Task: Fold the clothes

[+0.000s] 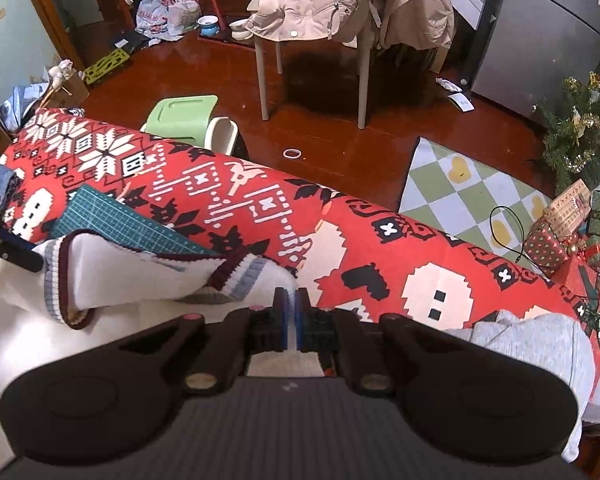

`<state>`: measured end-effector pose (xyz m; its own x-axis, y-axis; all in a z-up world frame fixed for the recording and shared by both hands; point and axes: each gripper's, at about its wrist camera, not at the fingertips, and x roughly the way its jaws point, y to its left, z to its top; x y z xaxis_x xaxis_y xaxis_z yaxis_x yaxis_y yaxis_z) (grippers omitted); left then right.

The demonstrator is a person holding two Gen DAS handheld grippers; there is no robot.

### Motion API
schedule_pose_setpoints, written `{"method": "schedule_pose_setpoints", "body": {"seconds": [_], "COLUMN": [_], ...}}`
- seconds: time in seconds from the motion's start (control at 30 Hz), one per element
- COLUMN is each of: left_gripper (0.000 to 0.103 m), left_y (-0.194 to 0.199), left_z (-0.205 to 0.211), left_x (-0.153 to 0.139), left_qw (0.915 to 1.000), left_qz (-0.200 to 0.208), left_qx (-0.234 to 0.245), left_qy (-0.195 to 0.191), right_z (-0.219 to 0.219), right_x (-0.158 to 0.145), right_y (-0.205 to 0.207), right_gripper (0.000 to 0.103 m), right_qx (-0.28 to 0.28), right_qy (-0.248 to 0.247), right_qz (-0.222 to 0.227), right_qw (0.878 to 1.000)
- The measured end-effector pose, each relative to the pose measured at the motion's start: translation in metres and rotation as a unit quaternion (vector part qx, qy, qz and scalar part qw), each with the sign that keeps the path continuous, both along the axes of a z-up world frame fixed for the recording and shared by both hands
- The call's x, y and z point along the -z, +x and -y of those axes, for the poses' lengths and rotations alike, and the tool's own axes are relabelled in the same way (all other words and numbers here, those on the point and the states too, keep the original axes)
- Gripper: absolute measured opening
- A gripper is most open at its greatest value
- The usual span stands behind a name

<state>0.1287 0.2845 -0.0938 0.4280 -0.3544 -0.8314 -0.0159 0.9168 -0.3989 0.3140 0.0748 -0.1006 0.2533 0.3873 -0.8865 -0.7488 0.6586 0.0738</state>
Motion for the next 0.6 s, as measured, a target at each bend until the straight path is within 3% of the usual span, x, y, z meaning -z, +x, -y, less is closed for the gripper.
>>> {"method": "schedule_pose_setpoints", "body": {"seconds": [0.1,0.37,0.43,0.5,0.6], "left_gripper": [0.005,0.011,0.021,0.024,0.028], "left_y": [-0.016,-0.039,-0.043,-0.046,-0.048], "left_z": [0.037,0.105,0.114,0.116,0.105], "left_x": [-0.004,0.041,0.044,0.043,0.034], "left_qw": [0.9981,0.9863,0.9841,0.9831,0.9862], "left_qz": [0.019,0.011,0.013,0.014,0.010], "left_qx": [0.049,0.119,0.130,0.137,0.139], "left_qy": [0.031,0.114,0.120,0.120,0.089], "right_z": [0.003,0.010,0.013,0.015,0.018], "right_x": [-0.003,0.004,0.006,0.007,0.006], "right_y": [-0.007,-0.027,-0.029,-0.031,-0.032], "right_gripper": [0.004,0.004,0.004,0.004,0.004], "right_qx": [0.001,0.003,0.004,0.005,0.006], "right_qy": [0.006,0.003,0.001,-0.001,-0.002], "right_qz": [-0.006,-0.025,-0.028,-0.030,-0.030], "right_qw": [1.000,1.000,1.000,1.000,1.000]}}
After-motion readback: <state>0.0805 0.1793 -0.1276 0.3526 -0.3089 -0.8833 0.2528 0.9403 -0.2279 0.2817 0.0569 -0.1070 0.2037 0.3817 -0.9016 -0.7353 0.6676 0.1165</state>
